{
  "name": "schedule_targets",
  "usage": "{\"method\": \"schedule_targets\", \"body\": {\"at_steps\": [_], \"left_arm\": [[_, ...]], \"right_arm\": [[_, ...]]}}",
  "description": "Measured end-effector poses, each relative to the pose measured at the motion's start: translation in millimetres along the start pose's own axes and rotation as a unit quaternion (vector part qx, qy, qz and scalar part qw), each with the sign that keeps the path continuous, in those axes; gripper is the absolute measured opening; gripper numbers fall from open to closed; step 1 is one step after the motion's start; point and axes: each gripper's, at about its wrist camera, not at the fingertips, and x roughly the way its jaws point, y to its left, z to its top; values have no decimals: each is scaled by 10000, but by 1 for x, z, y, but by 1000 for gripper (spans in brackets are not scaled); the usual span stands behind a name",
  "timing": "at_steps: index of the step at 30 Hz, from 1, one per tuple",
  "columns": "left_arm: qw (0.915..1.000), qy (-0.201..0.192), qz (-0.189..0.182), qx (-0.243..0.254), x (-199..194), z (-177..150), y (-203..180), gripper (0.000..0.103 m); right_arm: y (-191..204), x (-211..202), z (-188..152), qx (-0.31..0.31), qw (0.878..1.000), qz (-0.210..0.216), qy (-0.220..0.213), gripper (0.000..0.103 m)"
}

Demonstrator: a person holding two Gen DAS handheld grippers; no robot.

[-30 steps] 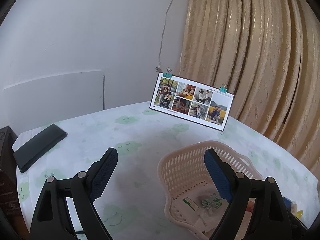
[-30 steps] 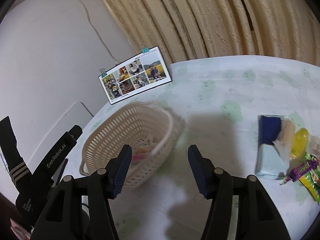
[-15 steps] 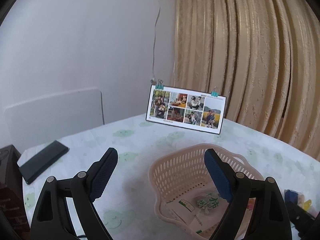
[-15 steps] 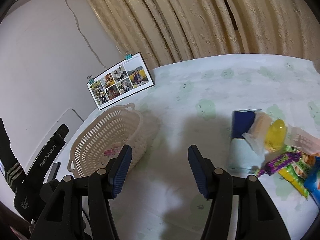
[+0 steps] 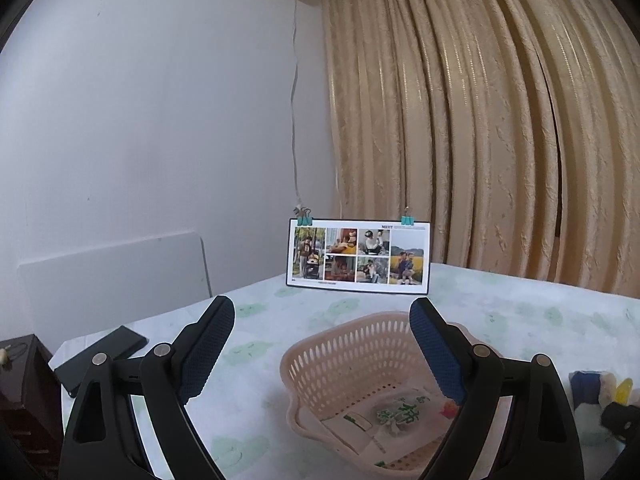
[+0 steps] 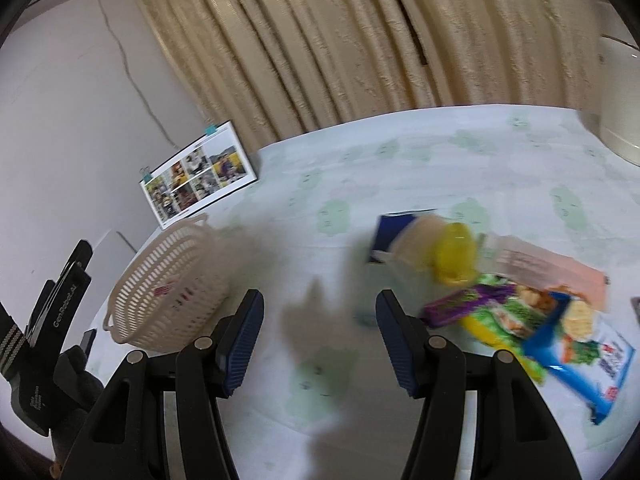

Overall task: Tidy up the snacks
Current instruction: 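Move the left gripper back to the snack pile while the right gripper grasps the blue cracker pack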

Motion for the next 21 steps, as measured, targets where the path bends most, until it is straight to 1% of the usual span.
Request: {"method": "schedule_targets", "body": {"at_steps": [5, 12, 16, 21], "left_arm": [[9999, 47, -80, 142, -6, -4, -11, 89], [9988, 25, -349, 345, -26, -9, -30, 90], [9972, -14, -561, 495, -39, -12, -43, 90], [9952, -30, -712, 664, -49, -14, -56, 90]], "right_arm": [[-21, -12, -1, 61, 9995, -284, -125, 56], [-56, -33, 0, 104, 9971, -692, -289, 56], [-76, -41, 0, 143, 9954, -894, -298, 56], [-101, -49, 0, 232, 9933, -1105, -250, 56]]}}
